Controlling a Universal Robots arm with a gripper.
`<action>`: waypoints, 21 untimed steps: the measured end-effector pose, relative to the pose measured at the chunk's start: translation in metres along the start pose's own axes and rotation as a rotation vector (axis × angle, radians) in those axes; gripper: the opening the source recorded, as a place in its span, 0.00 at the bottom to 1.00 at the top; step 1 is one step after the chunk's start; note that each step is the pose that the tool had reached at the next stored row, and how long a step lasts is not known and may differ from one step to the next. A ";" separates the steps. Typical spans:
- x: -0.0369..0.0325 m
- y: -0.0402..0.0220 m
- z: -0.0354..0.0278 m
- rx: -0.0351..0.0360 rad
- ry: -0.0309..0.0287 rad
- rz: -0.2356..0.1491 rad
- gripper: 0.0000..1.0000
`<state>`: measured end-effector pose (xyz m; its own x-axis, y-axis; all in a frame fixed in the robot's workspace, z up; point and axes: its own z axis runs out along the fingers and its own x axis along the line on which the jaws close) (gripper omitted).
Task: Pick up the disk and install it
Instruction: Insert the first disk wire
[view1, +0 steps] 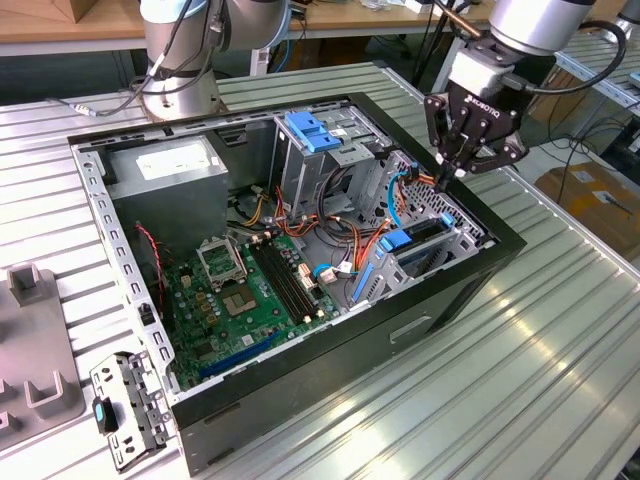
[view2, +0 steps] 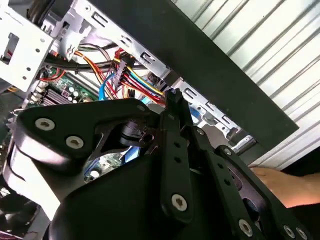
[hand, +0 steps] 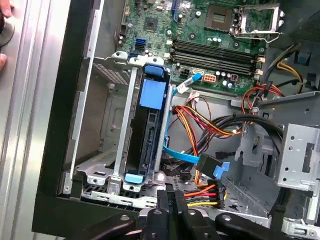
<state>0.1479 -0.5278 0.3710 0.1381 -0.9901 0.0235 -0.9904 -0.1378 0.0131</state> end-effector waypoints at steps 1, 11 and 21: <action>0.0000 0.0000 0.0003 -0.0013 -0.0008 0.056 0.16; 0.0065 0.0096 0.0007 -0.0014 -0.0008 0.059 0.16; 0.0077 0.0105 0.0008 -0.0013 -0.0008 0.058 0.16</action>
<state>0.1386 -0.5370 0.3705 0.0801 -0.9965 0.0234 -0.9967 -0.0798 0.0130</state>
